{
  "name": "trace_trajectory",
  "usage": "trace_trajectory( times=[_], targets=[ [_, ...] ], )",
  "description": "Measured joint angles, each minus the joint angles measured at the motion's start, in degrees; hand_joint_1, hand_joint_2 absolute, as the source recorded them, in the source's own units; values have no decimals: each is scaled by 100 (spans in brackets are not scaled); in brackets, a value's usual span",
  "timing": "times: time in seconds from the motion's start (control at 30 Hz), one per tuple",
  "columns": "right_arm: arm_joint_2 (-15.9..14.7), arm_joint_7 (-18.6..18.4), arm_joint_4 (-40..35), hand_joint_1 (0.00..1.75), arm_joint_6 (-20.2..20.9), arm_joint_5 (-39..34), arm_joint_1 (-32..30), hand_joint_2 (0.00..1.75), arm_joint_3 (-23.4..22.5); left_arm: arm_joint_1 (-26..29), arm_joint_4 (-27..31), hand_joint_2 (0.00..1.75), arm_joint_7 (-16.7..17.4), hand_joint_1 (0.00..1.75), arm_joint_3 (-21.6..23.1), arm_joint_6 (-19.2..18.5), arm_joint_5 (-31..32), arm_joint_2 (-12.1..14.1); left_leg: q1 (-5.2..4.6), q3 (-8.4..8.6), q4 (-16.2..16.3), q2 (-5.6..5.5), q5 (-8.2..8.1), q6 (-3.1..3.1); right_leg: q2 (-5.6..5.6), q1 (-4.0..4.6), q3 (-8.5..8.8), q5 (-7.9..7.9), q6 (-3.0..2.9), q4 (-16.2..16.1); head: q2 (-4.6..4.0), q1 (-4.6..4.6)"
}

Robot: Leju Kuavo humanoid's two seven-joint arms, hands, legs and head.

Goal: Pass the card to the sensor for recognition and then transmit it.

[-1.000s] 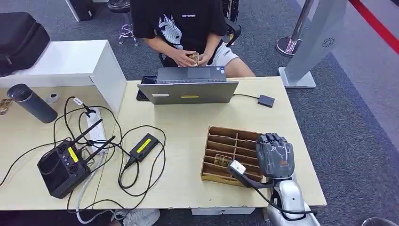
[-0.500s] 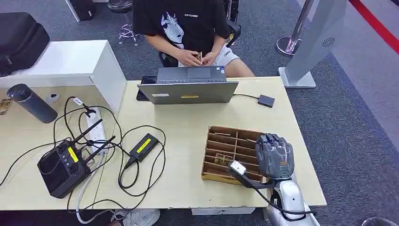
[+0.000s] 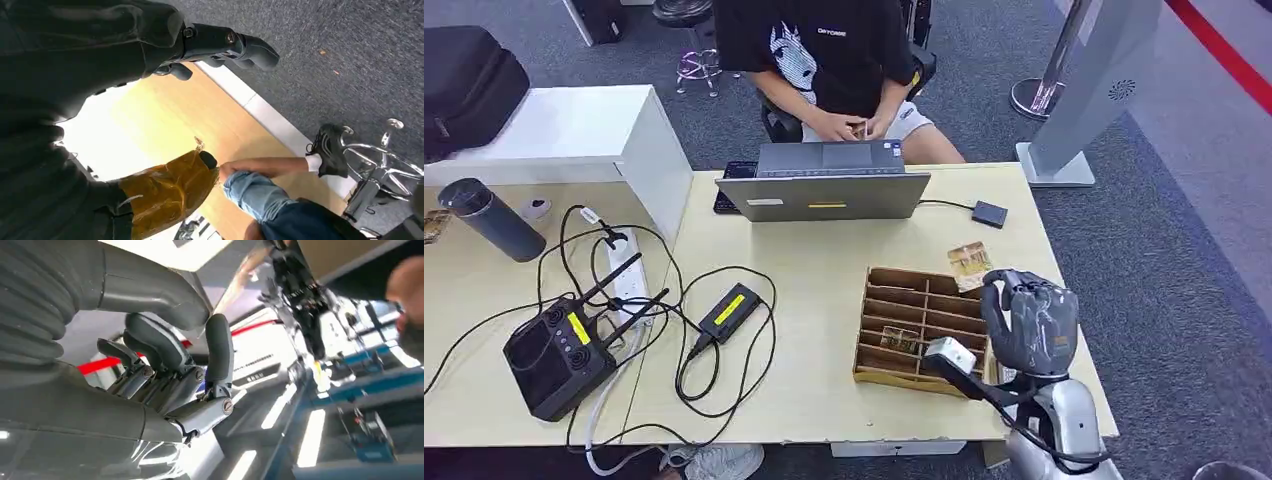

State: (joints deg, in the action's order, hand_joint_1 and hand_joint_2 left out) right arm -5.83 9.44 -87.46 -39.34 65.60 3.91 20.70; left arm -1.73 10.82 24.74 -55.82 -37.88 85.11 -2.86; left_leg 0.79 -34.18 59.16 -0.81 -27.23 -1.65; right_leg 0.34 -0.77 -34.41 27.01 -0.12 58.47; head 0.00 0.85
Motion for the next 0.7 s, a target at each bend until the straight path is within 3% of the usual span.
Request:
trace_trajectory(
  times=[0.2,0.3,0.43,0.57,0.7],
  targets=[
    [-472,610,-1130,175,351,-1495,-111,175,11,4,0,175,105,0,-13,-7,-173,4,-5,-1,0,0,-1,2,0,-3,1,0,0,0,0,0],
    [-615,732,-1500,175,482,-1755,-86,175,-7,4,0,175,118,0,-17,-9,-210,9,-5,-1,0,0,-1,2,0,-3,2,-1,1,0,0,2],
    [-628,859,-1636,175,1203,-2171,371,175,-4,-3,0,175,142,0,-22,-70,-223,42,-4,0,-2,15,0,1,12,-4,4,-3,-2,6,0,0],
    [-417,513,-1144,175,2141,-1955,1393,175,301,-36,0,175,48,0,-20,-170,-121,93,-1,7,-3,23,7,-8,24,-2,5,-11,-12,12,0,-2],
    [212,15,197,175,2536,-1765,2758,175,886,-95,0,175,-85,0,24,-269,2,173,3,16,-4,34,28,-11,37,0,1,-22,-24,20,0,0]
  ],
)
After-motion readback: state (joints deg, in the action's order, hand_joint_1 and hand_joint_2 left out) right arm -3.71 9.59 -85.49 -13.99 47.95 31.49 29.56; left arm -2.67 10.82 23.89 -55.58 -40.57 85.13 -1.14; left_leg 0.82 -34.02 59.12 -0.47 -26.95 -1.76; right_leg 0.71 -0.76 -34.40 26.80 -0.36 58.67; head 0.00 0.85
